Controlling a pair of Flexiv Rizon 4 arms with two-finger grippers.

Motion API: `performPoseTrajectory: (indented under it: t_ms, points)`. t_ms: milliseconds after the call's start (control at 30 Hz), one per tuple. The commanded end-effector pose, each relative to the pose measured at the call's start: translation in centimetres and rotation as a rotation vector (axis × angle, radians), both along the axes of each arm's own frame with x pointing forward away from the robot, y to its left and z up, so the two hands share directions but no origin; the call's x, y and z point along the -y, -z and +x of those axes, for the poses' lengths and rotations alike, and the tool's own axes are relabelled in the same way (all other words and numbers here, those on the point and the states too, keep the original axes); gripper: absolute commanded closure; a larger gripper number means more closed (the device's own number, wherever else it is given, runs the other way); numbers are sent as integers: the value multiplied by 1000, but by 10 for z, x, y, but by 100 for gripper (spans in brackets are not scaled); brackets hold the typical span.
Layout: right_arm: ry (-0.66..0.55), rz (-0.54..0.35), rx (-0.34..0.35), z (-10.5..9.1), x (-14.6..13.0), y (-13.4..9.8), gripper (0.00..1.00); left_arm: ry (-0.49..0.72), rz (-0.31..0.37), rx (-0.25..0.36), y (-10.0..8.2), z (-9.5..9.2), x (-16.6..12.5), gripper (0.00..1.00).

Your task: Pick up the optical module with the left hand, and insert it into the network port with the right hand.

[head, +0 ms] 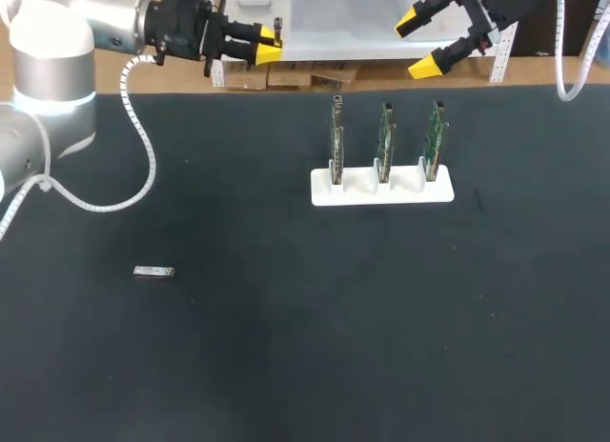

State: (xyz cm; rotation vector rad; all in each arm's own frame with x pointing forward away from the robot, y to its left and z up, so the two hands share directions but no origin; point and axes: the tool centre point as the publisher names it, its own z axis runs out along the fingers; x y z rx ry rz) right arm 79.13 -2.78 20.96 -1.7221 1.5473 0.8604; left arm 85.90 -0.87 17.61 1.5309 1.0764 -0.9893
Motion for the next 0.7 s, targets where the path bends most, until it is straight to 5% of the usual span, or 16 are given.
performPoseTrajectory:
  t_ms: [33, 300, 700]
  points:
    - [3, 0, 2, -2, 0, 0, 0, 291, 35, -37, 8, 11, 18, 100]
    - [3, 0, 2, -2, 0, 0, 0, 268, -26, -70, 19, -5, 50, 100]
    - [3, 0, 2, -2, 0, 0, 0, 249, -34, -52, 0, -31, 57, 100]
